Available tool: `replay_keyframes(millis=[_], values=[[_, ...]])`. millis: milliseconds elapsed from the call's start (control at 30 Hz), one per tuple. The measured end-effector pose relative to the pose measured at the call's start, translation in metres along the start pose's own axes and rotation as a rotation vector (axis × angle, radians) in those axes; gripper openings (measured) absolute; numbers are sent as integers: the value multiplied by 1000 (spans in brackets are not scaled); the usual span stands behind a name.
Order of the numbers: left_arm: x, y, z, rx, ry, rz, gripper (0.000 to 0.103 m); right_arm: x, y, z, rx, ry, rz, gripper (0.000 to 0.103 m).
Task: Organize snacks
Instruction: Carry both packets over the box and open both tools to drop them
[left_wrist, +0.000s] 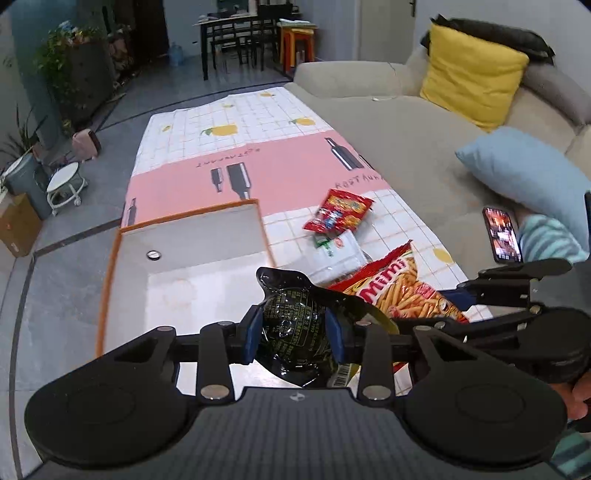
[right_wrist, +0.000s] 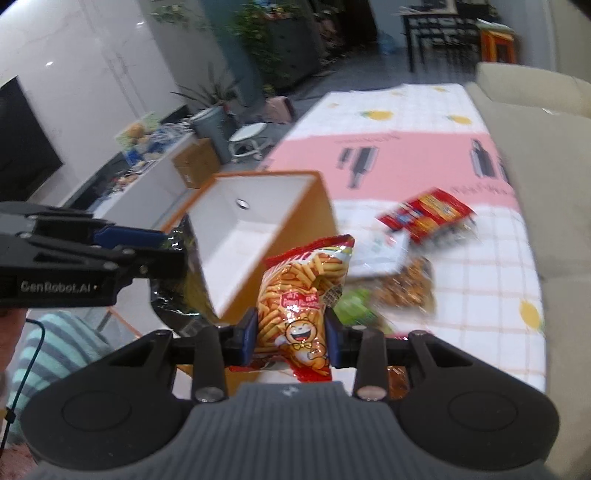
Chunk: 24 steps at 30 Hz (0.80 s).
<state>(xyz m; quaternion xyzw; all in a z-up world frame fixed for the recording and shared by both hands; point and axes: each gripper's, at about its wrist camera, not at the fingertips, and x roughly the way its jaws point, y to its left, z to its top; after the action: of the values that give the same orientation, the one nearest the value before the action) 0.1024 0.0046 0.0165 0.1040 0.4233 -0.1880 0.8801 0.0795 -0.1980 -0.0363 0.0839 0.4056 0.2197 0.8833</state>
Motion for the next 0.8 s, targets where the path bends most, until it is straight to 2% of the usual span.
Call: replay_keyframes(millis=[67,200,300,467,800], values=[[2,13,1,-10,7,6,41,6,12,8,-28,0,21,34],[20,37,-2,-15,43,83,41,30,37,20,-97,28,59,34],[34,57,-9,-41,87,95,41,53,55,24,-143,66,79,34],[54,80,-25,-31,174,118,41,90,76,27,-238,142,74,34],[89,88,-43,116,319,106,41,147,108,27,-436,294,66,34]])
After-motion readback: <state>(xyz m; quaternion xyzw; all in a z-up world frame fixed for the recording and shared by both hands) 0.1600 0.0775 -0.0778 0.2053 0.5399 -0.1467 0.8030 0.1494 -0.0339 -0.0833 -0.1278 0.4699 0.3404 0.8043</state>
